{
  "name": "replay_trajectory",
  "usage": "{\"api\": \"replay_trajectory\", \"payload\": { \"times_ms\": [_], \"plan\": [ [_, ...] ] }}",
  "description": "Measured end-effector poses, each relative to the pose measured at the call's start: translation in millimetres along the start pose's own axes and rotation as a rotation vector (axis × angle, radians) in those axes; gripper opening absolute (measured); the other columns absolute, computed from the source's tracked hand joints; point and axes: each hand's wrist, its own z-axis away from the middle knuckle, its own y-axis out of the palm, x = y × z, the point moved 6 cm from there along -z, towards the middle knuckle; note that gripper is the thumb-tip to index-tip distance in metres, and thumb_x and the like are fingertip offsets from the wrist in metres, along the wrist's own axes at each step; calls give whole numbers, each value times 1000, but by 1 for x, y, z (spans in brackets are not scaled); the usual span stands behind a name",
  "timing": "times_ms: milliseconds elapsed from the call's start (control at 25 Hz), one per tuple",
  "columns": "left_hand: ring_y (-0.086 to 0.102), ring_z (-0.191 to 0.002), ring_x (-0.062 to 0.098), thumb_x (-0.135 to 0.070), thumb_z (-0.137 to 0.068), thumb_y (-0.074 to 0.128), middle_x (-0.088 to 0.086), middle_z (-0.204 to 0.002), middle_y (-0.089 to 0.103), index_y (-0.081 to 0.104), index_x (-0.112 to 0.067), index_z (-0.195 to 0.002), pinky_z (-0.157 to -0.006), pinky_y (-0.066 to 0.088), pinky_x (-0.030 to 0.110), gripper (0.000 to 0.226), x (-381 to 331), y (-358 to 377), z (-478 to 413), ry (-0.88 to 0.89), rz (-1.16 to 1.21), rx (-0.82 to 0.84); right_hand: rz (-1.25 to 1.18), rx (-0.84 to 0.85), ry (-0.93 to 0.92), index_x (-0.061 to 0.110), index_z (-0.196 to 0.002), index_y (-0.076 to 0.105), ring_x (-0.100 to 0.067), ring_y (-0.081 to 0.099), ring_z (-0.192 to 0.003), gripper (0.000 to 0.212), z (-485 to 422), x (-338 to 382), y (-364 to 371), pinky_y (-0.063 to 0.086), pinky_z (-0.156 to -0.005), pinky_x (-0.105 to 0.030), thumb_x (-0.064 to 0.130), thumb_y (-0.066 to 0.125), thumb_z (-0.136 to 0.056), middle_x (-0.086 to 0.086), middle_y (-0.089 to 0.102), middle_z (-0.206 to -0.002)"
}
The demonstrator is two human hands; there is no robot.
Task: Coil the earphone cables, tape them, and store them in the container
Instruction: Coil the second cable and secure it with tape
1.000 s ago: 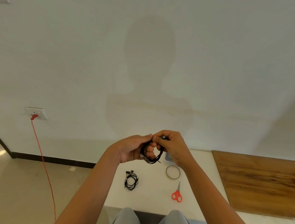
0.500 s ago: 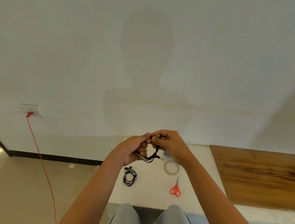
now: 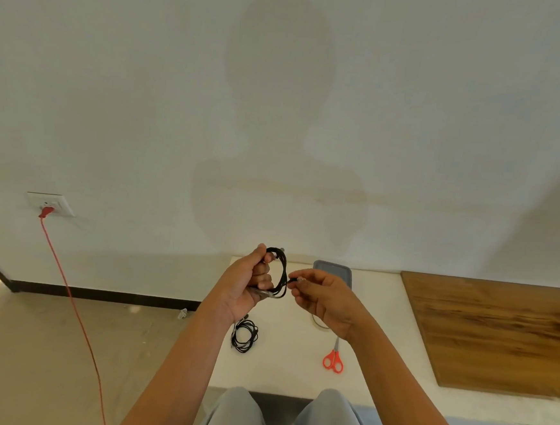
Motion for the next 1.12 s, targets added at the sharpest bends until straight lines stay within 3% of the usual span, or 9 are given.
{"api": "replay_trajectory", "payload": {
  "times_ms": [160,320,440,560,760,840,1000,1120],
  "plan": [
    [25,-39,6,-36,-98,51,-10,-48,26,64,-17,-74,-39,30,17,33,15,-9,-7,-18,-90,-55,71,-92,33,2,-98,71,-15,69,-70,13,-15,-15,-17,56,-65,-23,8,64,-89,-9,73,-81],
    [22,-38,7,-28,-97,48,-10,-45,24,55,-14,-73,-40,30,19,28,46,-32,-25,-63,-239,-180,316,-395,193,-4,-99,69,-17,67,-70,18,-27,-70,-86,57,-63,-25,10,65,-88,-15,70,-85],
    [24,-37,7,-25,-93,49,-10,-45,28,53,-16,-70,-47,37,22,25,80,-47,-42,-140,-241,-251,531,-525,381,-5,-99,68,-24,64,-75,17,-35,-127,-136,57,-79,-38,4,63,-86,-19,69,-90],
    [28,-36,6,-23,-92,49,-10,-45,32,54,-16,-72,-53,41,24,22,107,-58,-61,-197,-206,-287,669,-523,414,3,-103,70,-24,65,-82,21,-51,-159,-158,56,-82,-37,3,61,-85,-13,70,-97],
    [42,-43,7,-24,-99,45,-7,-50,44,57,-12,-78,-63,52,26,27,130,-72,-95,-189,-140,-276,830,-577,181,7,-114,65,-26,61,-108,30,-96,-160,-170,46,-90,-27,3,63,-85,-11,66,-117],
    [48,-45,7,-26,-101,43,-6,-52,51,59,-12,-79,-74,56,31,31,136,-78,-106,-181,-140,-297,970,-553,142,8,-123,61,-27,55,-117,38,-115,-162,-173,44,-96,-30,10,66,-85,-12,61,-125],
    [44,-45,7,-29,-102,41,-4,-58,45,58,-12,-79,-68,51,28,33,143,-86,-116,-179,-197,-351,1567,-409,188,16,-113,63,-25,50,-110,34,-135,-178,-170,37,-91,-33,37,63,-88,-4,65,-110],
    [35,-49,10,-34,-102,39,-3,-59,39,56,-13,-80,-63,46,26,35,148,-90,-115,-209,-200,-400,1669,-429,118,16,-102,65,-24,55,-102,19,-137,-184,-167,34,-91,-33,29,55,-92,-3,66,-96]
  ]
}}
